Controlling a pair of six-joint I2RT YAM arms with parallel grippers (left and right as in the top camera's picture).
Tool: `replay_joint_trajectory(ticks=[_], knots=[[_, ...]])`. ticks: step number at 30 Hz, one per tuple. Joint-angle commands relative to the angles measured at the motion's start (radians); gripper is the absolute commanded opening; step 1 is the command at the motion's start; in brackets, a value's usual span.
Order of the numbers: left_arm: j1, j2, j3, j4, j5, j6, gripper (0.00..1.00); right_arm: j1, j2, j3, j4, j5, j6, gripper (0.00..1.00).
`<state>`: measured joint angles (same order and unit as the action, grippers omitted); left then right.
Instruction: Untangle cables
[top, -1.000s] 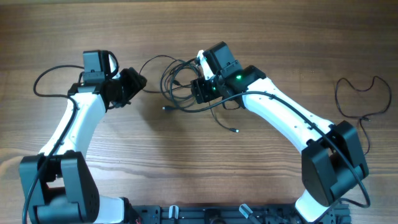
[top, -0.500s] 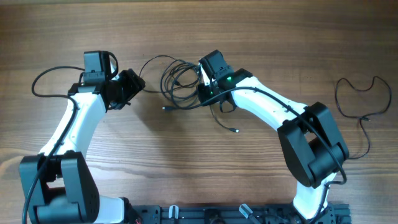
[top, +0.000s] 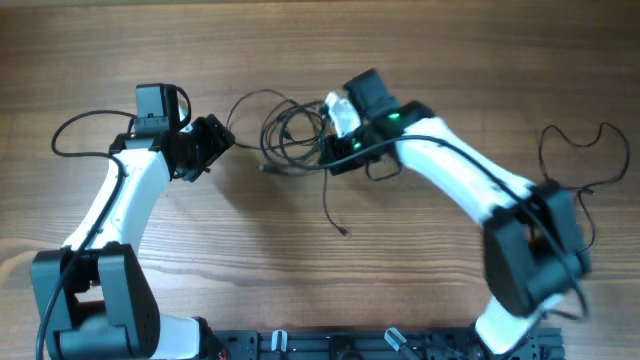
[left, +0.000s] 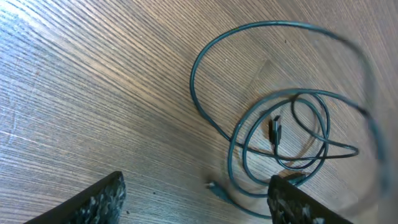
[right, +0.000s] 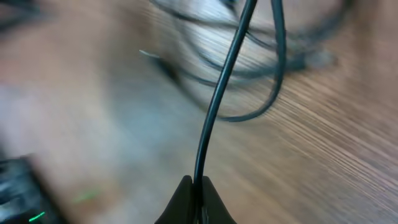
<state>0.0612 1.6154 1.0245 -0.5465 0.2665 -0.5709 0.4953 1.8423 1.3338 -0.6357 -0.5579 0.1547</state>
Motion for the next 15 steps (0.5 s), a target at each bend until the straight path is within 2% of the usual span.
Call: replay_joint_trajectory(ticks=[1,3,5,9,15], knots=[[0.002,-0.015,0.0,0.011,0.055,-0.006,0.79,-0.039,-0.209,0.011,0.006,-0.259,-0.13,0.04],[0.002,-0.015,0.0,0.037,0.145,-0.006,0.84,-0.044,-0.301,0.011,0.005,-0.21,-0.129,0.04],[0.002,-0.015,0.0,0.117,0.325,-0.006,0.91,-0.044,-0.389,0.011,-0.004,-0.189,-0.129,0.04],[0.002,-0.015,0.0,0.278,0.579,-0.006,0.97,-0.044,-0.42,0.011,-0.047,-0.19,-0.125,0.04],[0.002,-0.015,0.0,0.319,0.609,-0.018,0.96,-0.044,-0.42,0.011,-0.1,-0.295,-0.165,0.04]])
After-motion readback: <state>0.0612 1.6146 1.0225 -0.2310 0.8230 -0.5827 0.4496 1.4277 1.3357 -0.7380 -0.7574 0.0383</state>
